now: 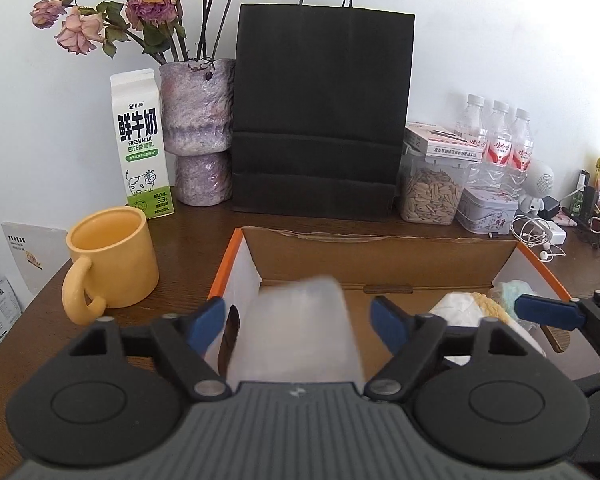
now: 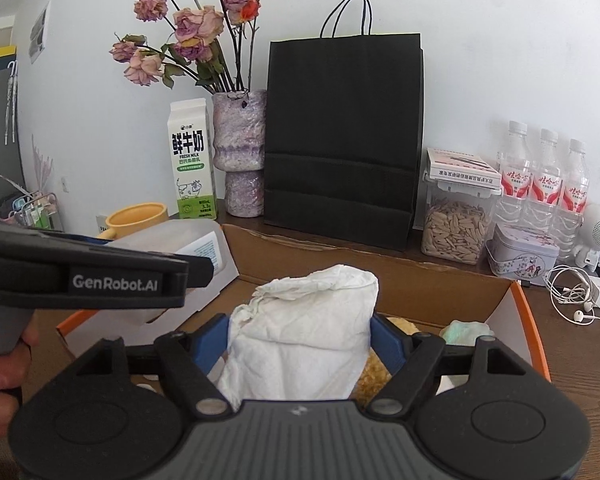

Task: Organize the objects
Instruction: 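Carry plastic box and white bag into the cardboard box, then open both tools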

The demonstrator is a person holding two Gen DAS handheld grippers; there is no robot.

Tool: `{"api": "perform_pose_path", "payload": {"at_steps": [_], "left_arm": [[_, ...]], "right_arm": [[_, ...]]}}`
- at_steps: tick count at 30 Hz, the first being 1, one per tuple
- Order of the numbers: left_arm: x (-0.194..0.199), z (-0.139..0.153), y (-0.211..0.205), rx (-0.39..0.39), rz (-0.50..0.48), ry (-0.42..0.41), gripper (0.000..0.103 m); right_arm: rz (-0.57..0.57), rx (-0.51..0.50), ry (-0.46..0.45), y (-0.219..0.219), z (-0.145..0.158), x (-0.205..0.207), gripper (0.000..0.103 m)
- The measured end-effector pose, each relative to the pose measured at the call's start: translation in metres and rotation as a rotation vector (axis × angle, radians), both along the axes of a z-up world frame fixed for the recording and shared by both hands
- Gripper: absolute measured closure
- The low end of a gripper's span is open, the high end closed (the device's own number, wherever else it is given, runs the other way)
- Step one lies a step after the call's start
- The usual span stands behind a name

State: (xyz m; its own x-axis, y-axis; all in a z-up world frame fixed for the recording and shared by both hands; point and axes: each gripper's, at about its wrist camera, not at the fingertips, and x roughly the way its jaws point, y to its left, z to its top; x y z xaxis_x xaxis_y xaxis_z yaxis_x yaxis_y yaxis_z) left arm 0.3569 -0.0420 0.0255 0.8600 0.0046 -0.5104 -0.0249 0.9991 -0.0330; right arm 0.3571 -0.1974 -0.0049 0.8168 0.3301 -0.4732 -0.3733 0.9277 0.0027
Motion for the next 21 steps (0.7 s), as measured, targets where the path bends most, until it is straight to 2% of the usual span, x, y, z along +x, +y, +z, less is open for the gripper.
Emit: {"api": "perform_pose_path", "payload": {"at_steps": [1,13,21], "left_arm": [[-0.001,0.000,0.001,-0.004,0.004,-0.011,0.000],[-0.007,0.005,-0.002,-0.004,0.008,-0.017,0.000],[-0.030,0.012,-0.006,-0.008,0.010,-0.032,0.000]], "right_arm": [[-0.006,0.000,0.001,-0.001,-0.001,0.001,0.002],[-0.007,-0.008,-0.007,0.000,0.001,-0.004,0.002],[-0.012,-0.016,-0.029,-0.003,0.006,-0.022,0.002]]}}
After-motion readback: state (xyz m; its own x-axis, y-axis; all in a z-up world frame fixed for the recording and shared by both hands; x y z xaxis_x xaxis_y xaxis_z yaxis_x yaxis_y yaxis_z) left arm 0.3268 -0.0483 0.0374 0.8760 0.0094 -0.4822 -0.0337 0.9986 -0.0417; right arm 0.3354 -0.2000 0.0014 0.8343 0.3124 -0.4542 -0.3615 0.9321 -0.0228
